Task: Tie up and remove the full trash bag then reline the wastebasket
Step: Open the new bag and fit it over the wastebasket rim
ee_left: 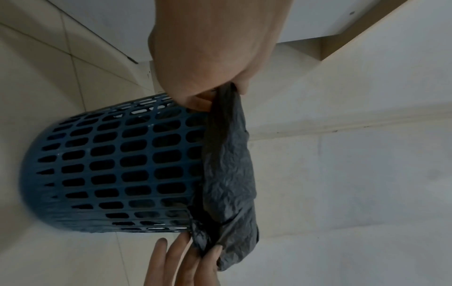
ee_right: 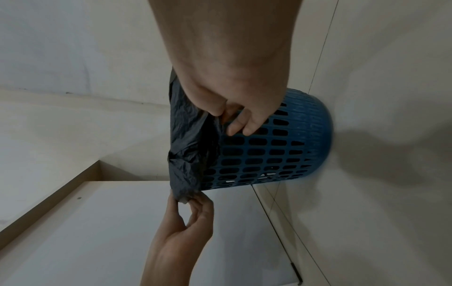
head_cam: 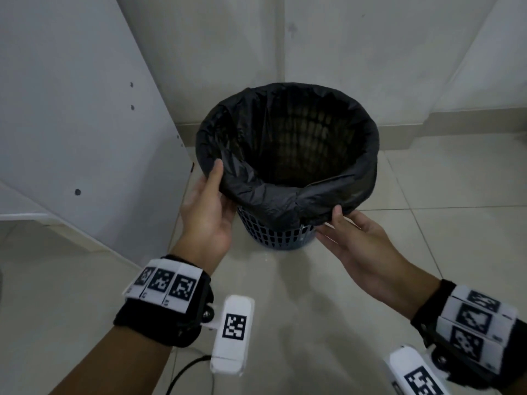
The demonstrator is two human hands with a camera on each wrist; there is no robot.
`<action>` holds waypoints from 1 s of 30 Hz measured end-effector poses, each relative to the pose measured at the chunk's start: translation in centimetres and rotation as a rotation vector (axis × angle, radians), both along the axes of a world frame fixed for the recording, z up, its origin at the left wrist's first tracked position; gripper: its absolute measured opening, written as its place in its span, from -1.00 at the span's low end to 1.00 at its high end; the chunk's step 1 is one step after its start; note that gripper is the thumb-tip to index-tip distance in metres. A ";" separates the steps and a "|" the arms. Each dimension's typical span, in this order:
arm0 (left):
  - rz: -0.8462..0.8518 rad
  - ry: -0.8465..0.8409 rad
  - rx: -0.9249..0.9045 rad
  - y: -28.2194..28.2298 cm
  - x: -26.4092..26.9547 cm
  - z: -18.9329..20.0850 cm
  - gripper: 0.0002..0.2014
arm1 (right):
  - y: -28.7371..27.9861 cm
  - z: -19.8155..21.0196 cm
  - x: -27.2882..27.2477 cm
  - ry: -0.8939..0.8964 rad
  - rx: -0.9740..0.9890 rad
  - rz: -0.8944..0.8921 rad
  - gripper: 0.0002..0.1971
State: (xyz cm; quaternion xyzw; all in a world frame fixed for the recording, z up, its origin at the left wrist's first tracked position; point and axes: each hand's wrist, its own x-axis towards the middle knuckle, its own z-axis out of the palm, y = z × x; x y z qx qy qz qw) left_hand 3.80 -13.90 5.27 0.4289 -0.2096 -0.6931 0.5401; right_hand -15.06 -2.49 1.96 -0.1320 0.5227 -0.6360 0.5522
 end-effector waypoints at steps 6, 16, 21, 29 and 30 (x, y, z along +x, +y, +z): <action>0.017 -0.007 0.053 -1.6 0.8 0.5 -0.66 | 0.3 -0.2 -1.0 -0.057 0.016 0.127 -0.71; 0.056 -0.056 0.097 -3.9 1.9 1.1 -0.71 | 0.3 0.0 -1.3 -0.071 -0.003 0.247 -0.64; -0.009 -0.096 0.151 -4.6 2.2 1.6 -0.90 | 0.2 0.2 -1.6 -0.072 0.008 0.223 -0.58; 0.111 -0.065 -0.045 -3.1 2.0 -0.1 -0.56 | 0.2 -0.3 -1.0 -0.039 0.025 0.180 -0.60; 0.126 -0.087 -0.066 -1.7 1.7 -0.6 -0.53 | 0.3 -0.5 -0.7 -0.035 0.034 0.166 -0.61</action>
